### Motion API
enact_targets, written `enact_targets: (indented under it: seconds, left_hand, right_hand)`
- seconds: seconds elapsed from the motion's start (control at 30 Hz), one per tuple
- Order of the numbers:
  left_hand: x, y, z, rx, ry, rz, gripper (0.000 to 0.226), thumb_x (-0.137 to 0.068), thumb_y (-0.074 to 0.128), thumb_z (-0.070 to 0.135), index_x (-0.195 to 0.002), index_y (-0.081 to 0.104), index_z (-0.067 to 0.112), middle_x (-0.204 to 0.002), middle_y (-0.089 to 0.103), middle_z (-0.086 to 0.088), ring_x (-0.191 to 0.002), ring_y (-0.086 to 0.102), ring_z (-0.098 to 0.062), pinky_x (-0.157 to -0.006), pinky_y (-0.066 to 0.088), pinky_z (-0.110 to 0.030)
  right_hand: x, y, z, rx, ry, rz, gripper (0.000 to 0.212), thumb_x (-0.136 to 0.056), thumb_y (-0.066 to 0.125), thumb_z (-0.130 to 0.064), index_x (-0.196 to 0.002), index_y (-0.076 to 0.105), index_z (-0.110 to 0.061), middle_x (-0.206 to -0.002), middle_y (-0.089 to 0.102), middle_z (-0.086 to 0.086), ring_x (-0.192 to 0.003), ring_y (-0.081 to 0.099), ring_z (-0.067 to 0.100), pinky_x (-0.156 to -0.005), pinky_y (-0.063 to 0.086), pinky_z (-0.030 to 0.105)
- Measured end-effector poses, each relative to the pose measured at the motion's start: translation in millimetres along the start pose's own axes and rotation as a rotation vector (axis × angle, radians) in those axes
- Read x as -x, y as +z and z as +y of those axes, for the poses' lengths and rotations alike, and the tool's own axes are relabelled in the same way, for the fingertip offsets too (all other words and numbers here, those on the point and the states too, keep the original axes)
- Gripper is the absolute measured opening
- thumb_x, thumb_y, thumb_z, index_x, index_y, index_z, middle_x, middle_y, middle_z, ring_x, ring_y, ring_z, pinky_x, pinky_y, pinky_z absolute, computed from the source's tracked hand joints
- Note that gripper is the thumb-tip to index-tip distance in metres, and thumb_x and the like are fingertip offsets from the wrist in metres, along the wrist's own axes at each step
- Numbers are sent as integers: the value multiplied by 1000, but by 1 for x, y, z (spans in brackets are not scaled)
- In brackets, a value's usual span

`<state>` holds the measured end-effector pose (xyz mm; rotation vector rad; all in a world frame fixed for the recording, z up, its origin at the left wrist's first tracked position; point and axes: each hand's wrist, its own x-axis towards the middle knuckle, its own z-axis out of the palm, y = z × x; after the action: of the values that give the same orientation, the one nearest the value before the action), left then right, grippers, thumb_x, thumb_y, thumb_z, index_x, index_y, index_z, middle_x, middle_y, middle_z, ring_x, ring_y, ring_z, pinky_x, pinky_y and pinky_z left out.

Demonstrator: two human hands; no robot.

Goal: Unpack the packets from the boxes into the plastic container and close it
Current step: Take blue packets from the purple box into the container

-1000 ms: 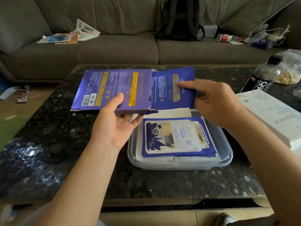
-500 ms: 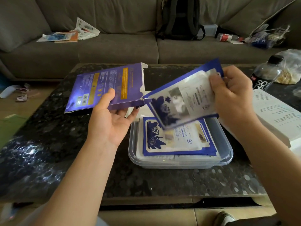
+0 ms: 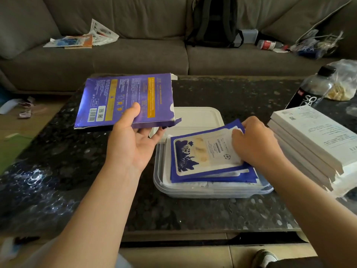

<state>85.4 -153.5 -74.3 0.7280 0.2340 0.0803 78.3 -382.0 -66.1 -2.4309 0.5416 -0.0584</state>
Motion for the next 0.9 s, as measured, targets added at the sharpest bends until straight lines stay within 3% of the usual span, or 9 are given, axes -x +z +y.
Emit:
enact_targets:
  seconds: [0.1,0.2,0.3,0.43,0.6,0.73,0.9]
  left_hand:
    - [0,1,0,5,0,-7,45,-99,67,21,-141,54,18,-123,76,-5,-109,76,-24,-93,58,-52]
    - [1,1,-1,7,-8,-17,38,-99,67,21,-135,55,20,-122,76,-4,-108,76,-23,-92,58,-52]
    - [2,2,-3,-20,-9,-29,35,-99,66,21,-132,55,22,-123,76,-4,-107,76,-21,-85,59,-49]
    - [3,2,-5,-53,-8,-47,29,-99,65,22,-126,56,24,-119,75,-2,-106,77,-18,-83,60,-45]
    - [6,3,-8,-75,4,-53,28,-100,63,22,-127,56,25,-124,74,-2,-108,76,-18,-83,59,-44]
    - [7,3,-8,-69,-1,-60,31,-100,63,21,-131,55,25,-126,74,-3,-108,76,-19,-84,61,-46]
    - [6,4,-10,-60,-22,-61,28,-100,63,20,-127,57,25,-124,75,-4,-107,76,-21,-86,62,-48]
  right_hand:
    - [8,-1,-2,284,-46,44,26,-100,51,-33,-118,40,-19,-96,57,4,-84,63,25,-61,54,38]
    - [18,-4,-6,565,-55,27,30,-97,56,-36,-118,44,-18,-91,53,2,-80,57,25,-62,47,37]
    - [29,-1,-10,722,-102,98,30,-93,61,-31,-118,51,-16,-101,56,7,-88,58,26,-63,44,35]
    - [33,11,-16,588,-371,109,35,-98,50,-42,-124,53,-18,-121,54,8,-108,55,26,-82,50,40]
    - [28,31,-11,530,-647,-297,64,-96,31,-71,-150,32,-37,-158,36,-3,-142,38,24,-115,32,48]
    - [18,39,-3,559,-711,-342,68,-93,19,-76,-154,17,-46,-161,30,-7,-146,30,22,-120,22,50]
    - [14,42,1,601,-752,-349,71,-91,8,-77,-155,12,-47,-160,31,-9,-145,32,20,-118,24,47]
